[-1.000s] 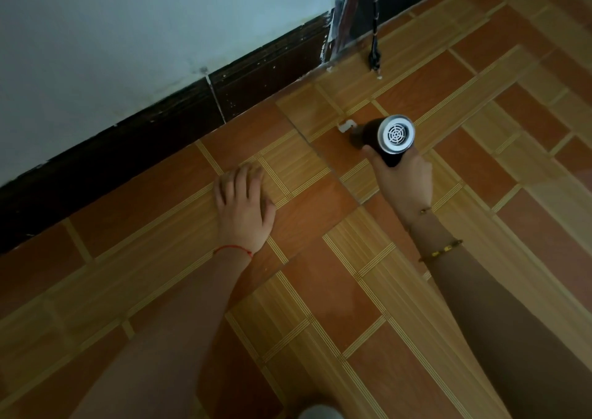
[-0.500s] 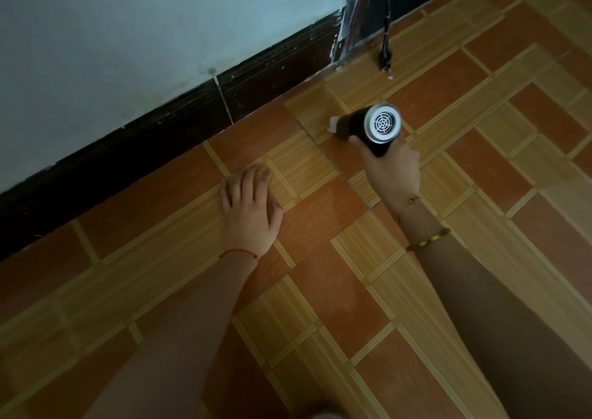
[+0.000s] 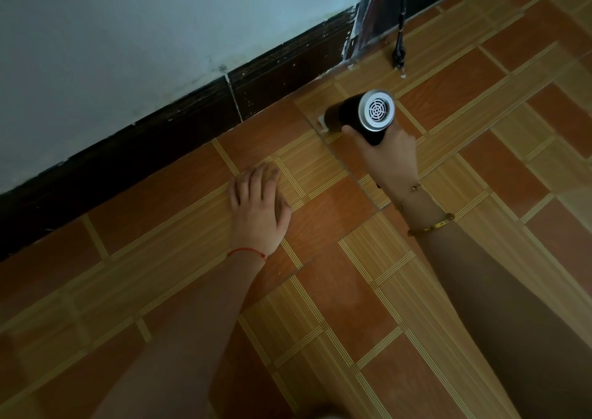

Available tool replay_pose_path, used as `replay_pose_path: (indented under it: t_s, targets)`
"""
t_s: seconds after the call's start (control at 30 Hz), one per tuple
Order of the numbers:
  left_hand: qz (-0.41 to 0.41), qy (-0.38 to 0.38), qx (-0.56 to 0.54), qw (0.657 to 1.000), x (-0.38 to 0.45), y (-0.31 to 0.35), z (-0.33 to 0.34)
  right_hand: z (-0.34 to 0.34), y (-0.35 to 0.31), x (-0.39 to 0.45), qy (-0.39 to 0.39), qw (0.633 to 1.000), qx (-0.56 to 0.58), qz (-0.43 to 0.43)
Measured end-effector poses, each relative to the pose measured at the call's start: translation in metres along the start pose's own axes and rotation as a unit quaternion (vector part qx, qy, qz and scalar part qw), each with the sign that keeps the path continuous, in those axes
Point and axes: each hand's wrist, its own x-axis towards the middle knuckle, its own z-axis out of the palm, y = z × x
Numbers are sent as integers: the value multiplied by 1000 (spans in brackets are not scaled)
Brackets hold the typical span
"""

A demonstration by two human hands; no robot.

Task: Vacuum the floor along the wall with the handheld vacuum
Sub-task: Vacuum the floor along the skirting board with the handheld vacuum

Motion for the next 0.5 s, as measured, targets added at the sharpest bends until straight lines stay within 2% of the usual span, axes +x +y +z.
replay_pose_path:
  t_s: [0.5]
  targets:
    - [3, 27, -10, 1000, 1, 2, 0, 13, -21, -3, -128, 990, 39, -52]
